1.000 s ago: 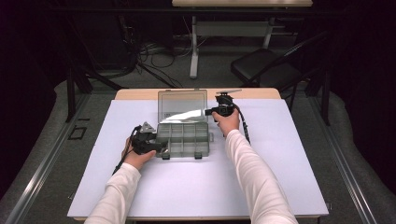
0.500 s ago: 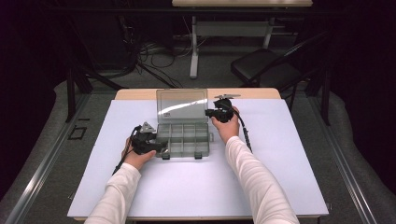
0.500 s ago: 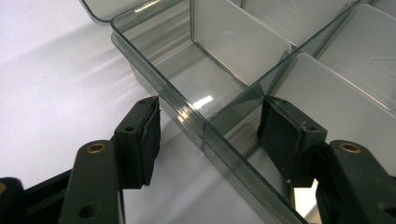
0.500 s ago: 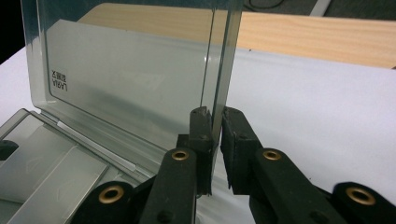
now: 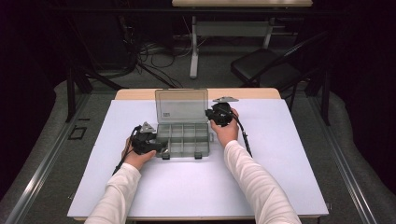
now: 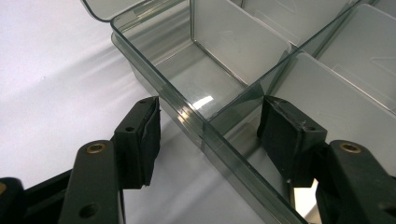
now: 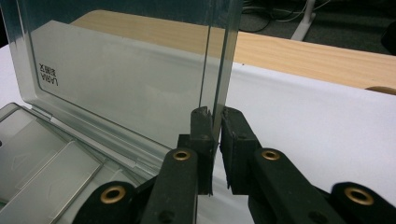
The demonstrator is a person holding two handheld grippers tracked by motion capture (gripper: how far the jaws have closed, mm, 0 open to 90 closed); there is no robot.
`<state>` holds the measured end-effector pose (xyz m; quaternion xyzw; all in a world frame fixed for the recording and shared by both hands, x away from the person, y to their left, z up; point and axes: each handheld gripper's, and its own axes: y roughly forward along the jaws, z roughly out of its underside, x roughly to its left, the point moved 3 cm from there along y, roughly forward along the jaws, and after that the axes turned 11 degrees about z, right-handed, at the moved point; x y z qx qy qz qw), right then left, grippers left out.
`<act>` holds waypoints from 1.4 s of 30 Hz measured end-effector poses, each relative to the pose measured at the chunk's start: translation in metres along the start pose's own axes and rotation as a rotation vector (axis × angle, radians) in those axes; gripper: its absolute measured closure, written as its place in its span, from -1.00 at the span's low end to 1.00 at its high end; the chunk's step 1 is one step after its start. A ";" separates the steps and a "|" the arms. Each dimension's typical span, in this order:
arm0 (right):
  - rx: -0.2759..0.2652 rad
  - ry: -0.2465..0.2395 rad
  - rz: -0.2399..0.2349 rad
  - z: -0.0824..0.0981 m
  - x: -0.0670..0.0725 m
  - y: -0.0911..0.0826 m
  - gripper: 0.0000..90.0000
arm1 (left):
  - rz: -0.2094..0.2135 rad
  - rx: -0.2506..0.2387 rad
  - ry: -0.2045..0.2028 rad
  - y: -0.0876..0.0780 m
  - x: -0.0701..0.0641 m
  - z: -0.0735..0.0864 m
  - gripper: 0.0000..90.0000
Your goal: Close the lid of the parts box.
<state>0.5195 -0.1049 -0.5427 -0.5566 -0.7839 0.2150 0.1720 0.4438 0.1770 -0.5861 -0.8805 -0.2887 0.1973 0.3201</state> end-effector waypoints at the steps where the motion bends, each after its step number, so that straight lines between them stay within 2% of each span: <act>1: -0.004 -0.010 0.005 0.000 0.001 -0.001 0.86 | 0.000 0.000 0.000 0.000 0.000 0.000 -0.13; 3: -0.010 -0.022 0.009 0.000 0.001 -0.001 0.86 | -0.001 0.003 0.002 0.000 0.000 0.000 -0.13; 8: -0.012 -0.007 0.004 0.001 0.001 -0.001 0.87 | 0.001 0.001 -0.004 0.000 0.000 0.000 -0.13; 10: -0.013 -0.002 0.005 0.002 0.000 -0.001 0.87 | -0.003 -0.006 -0.017 0.001 0.000 -0.001 -0.12; 13: -0.015 0.006 0.005 0.002 0.000 -0.001 0.87 | 0.006 0.014 -0.031 -0.002 0.000 -0.002 -0.07; 14: -0.015 0.009 0.005 0.002 0.000 -0.001 0.87 | 0.001 -0.002 -0.032 -0.004 0.001 -0.002 -0.07; 16: -0.018 0.009 0.004 0.002 0.000 0.000 0.87 | 0.017 -0.024 -0.057 -0.009 0.003 -0.003 -0.08; 22: -0.019 0.014 0.002 0.003 -0.001 0.001 0.87 | 0.026 -0.056 -0.090 -0.018 0.006 -0.004 -0.11; 23: -0.019 0.016 0.002 0.003 -0.001 0.001 0.87 | 0.036 -0.052 -0.095 -0.020 0.007 -0.005 -0.11; 25: -0.019 0.016 0.001 0.003 -0.001 0.000 0.87 | 0.024 -0.027 -0.107 -0.023 0.007 -0.008 -0.11; 27: -0.019 0.016 -0.002 0.003 -0.001 0.000 0.87 | 0.003 -0.043 -0.091 -0.029 0.007 -0.015 -0.07; 28: -0.020 0.015 -0.002 0.003 -0.001 0.000 0.87 | 0.010 -0.073 -0.107 -0.032 0.007 -0.018 -0.06; 29: -0.020 0.016 -0.003 0.003 -0.001 0.000 0.87 | 0.021 -0.075 -0.121 -0.035 0.008 -0.020 -0.06; 32: -0.020 0.018 0.000 0.003 -0.001 0.001 0.87 | 0.011 -0.106 -0.140 -0.046 0.014 -0.031 -0.07; 34: -0.022 0.018 0.001 0.003 -0.001 0.001 0.87 | 0.025 -0.126 -0.151 -0.053 0.018 -0.039 -0.08; 36: -0.022 0.018 -0.001 0.003 -0.001 0.001 0.87 | 0.043 -0.165 -0.165 -0.061 0.022 -0.050 -0.09; 42: -0.024 0.021 -0.003 0.003 -0.001 0.001 0.88 | 0.037 -0.189 -0.172 -0.077 0.030 -0.078 -0.12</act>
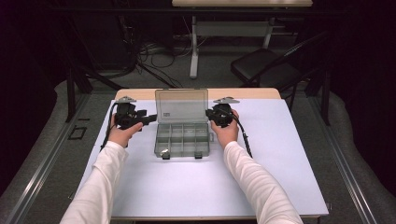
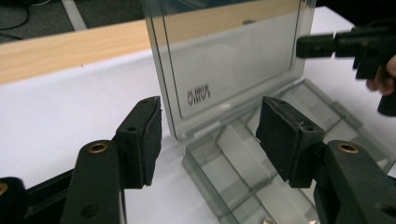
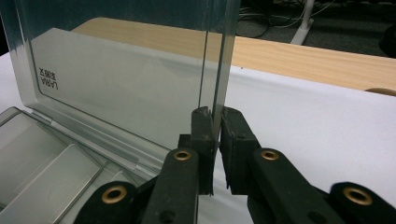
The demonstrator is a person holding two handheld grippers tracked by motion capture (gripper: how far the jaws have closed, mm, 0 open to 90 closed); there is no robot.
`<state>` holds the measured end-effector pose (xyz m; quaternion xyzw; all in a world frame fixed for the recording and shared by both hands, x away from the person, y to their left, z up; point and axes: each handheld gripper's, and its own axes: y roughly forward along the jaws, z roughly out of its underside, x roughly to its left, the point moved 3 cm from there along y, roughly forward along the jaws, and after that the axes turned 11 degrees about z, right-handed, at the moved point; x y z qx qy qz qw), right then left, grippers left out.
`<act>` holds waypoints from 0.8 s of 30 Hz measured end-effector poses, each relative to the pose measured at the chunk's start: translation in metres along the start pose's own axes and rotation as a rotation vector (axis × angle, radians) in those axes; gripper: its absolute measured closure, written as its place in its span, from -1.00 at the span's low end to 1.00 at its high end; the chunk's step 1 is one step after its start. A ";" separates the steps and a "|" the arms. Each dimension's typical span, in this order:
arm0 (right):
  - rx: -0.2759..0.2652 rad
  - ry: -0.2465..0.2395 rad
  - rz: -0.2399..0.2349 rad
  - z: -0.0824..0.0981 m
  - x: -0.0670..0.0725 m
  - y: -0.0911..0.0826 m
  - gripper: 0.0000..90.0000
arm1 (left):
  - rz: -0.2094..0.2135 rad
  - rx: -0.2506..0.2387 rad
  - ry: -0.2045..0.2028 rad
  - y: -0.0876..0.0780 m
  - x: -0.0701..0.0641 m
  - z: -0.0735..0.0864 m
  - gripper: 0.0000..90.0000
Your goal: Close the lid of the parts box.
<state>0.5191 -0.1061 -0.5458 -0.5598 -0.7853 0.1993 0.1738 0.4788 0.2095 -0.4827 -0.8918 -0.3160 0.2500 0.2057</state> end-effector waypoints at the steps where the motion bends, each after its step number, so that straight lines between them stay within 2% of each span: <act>1: -0.001 0.000 0.000 0.000 0.000 0.000 0.88 | 0.001 -0.005 -0.002 -0.001 0.000 -0.004 -0.12; 6: -0.004 0.000 -0.003 0.000 0.000 0.000 0.88 | -0.024 0.009 0.005 -0.001 0.001 -0.022 -0.15; 11: -0.005 0.005 -0.007 0.001 -0.001 0.000 0.88 | -0.076 0.039 0.034 0.003 0.004 -0.037 -0.17; 13: -0.008 0.004 -0.007 0.001 -0.001 0.000 0.88 | -0.097 0.036 0.033 0.006 0.005 -0.043 -0.17; 17: -0.008 0.004 -0.008 0.001 -0.001 0.000 0.88 | -0.080 0.014 0.040 0.009 0.007 -0.054 -0.12; 20: -0.010 0.006 -0.010 0.001 -0.001 0.000 0.88 | -0.092 -0.010 0.045 0.013 0.009 -0.059 -0.06; 23: -0.009 0.007 -0.012 0.001 -0.002 0.000 0.88 | -0.096 0.009 0.024 0.017 0.014 -0.063 -0.02; 24: -0.012 0.008 -0.011 0.001 -0.002 0.000 0.88 | -0.110 0.004 0.016 0.018 0.016 -0.064 0.00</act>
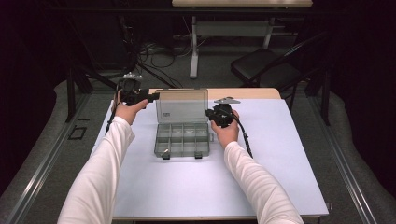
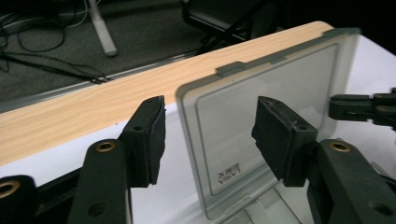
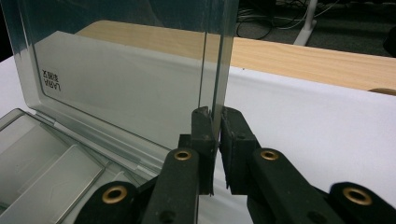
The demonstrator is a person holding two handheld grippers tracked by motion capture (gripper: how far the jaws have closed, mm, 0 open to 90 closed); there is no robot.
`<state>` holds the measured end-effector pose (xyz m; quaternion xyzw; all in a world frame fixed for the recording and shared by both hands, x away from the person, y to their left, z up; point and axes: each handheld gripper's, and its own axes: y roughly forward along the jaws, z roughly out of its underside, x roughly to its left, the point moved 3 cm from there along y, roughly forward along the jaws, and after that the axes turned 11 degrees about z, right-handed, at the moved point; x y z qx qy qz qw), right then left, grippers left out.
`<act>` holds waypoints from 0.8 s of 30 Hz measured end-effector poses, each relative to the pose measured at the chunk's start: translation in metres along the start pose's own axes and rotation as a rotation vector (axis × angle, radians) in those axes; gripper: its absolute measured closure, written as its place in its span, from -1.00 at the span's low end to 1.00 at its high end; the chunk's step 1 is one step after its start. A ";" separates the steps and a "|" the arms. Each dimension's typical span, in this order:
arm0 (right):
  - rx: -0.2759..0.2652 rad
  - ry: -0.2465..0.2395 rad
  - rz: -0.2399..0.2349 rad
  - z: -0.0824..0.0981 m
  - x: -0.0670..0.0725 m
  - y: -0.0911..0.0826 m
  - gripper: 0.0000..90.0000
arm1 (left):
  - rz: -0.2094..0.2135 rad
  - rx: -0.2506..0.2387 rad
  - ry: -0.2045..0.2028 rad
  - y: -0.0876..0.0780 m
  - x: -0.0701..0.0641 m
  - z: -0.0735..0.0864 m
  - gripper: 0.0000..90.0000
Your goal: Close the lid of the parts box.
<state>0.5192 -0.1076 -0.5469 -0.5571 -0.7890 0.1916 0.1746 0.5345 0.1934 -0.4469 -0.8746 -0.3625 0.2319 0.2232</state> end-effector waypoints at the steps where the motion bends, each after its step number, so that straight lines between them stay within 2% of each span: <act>1: -0.001 0.003 0.000 0.000 0.000 0.000 0.88 | -0.005 0.014 -0.003 0.000 0.002 -0.001 0.01; 4: -0.002 0.006 0.000 0.000 0.000 0.000 0.88 | -0.017 -0.030 -0.035 0.003 0.006 -0.003 0.08; 7: -0.002 0.006 -0.001 0.000 0.000 0.000 0.88 | -0.029 -0.052 -0.050 0.005 0.010 -0.003 0.15; 8: -0.003 0.004 -0.002 0.000 0.000 0.000 0.88 | -0.021 -0.046 -0.058 0.005 0.012 -0.003 0.15; 9: -0.002 0.005 -0.002 0.000 0.000 0.000 0.88 | -0.034 -0.058 -0.062 0.007 0.013 -0.002 0.17; 12: -0.001 0.005 -0.003 0.000 0.000 0.000 0.88 | -0.032 -0.031 -0.045 0.013 0.015 0.001 0.23; 15: -0.003 0.006 -0.003 0.000 0.000 -0.001 0.88 | -0.044 -0.001 -0.007 0.018 0.015 0.002 0.25; 17: -0.002 0.003 -0.001 0.000 0.000 -0.001 0.88 | -0.056 -0.001 -0.003 0.021 0.015 0.004 0.27; 20: -0.002 0.002 -0.002 0.000 0.000 -0.001 0.88 | -0.046 0.010 -0.003 0.023 0.017 0.005 0.31; 24: -0.002 0.004 -0.003 0.000 0.000 -0.001 0.88 | -0.038 -0.002 0.004 0.026 0.018 0.006 0.36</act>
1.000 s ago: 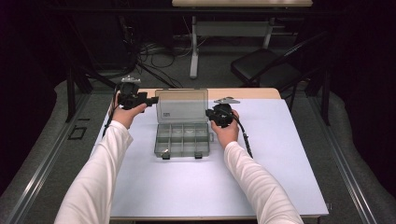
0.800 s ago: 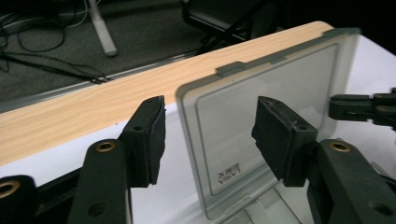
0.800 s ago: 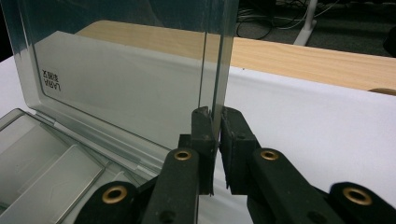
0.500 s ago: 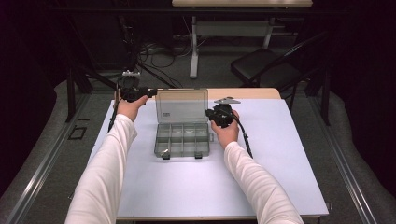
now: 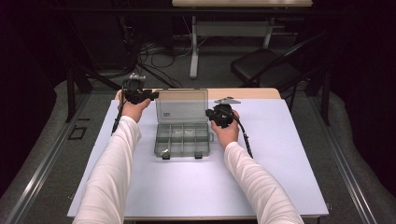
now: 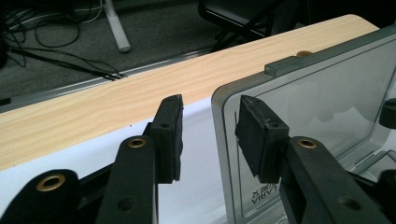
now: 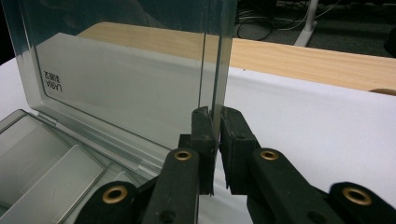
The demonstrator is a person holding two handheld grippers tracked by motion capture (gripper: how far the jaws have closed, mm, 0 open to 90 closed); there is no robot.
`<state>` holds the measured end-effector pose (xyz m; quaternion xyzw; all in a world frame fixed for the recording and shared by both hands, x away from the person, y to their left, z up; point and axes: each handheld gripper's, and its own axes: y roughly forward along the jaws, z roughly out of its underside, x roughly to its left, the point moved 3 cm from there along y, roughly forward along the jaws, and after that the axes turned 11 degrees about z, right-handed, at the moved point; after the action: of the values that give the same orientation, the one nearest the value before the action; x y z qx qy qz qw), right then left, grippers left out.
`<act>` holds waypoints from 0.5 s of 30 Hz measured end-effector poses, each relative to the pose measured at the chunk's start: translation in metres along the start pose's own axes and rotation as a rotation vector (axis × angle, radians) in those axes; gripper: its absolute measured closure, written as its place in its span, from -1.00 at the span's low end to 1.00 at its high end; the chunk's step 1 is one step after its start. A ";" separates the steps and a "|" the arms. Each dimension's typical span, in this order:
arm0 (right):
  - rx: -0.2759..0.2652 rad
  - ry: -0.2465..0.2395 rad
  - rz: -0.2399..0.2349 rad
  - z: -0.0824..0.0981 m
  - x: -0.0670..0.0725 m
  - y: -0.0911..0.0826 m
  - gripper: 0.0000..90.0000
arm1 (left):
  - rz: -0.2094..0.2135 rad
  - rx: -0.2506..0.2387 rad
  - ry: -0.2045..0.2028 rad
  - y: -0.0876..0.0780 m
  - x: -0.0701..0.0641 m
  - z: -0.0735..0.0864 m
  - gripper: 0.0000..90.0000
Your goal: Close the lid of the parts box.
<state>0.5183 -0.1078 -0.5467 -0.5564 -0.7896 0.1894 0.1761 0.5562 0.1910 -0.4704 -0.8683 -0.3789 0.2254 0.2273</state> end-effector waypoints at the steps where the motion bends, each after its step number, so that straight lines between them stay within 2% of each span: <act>1: 0.000 0.000 -0.001 0.000 0.000 0.000 0.88 | 0.005 -0.001 0.002 0.000 0.000 0.000 0.38; 4: -0.001 0.002 -0.002 0.000 0.000 0.000 0.88 | 0.023 0.021 0.009 0.001 0.000 0.001 0.42; 6: 0.001 0.001 0.000 0.000 0.000 0.000 0.88 | 0.023 0.006 0.011 0.003 -0.001 0.001 0.50; 7: 0.000 0.000 0.000 0.000 0.000 0.000 0.88 | 0.026 0.022 0.015 0.003 -0.001 0.001 0.51; 11: -0.002 0.000 -0.002 0.000 0.000 0.000 0.88 | 0.022 0.002 0.031 0.004 -0.003 0.001 0.67; 12: -0.001 -0.001 0.000 0.000 0.000 0.000 0.88 | 0.015 0.006 0.043 0.004 -0.003 0.001 0.70; 15: 0.000 -0.001 0.000 0.000 0.000 0.000 0.88 | 0.015 0.011 0.045 0.002 -0.003 0.001 0.79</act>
<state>0.5182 -0.1080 -0.5468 -0.5563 -0.7898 0.1894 0.1758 0.5549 0.1879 -0.4716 -0.8748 -0.3658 0.2096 0.2386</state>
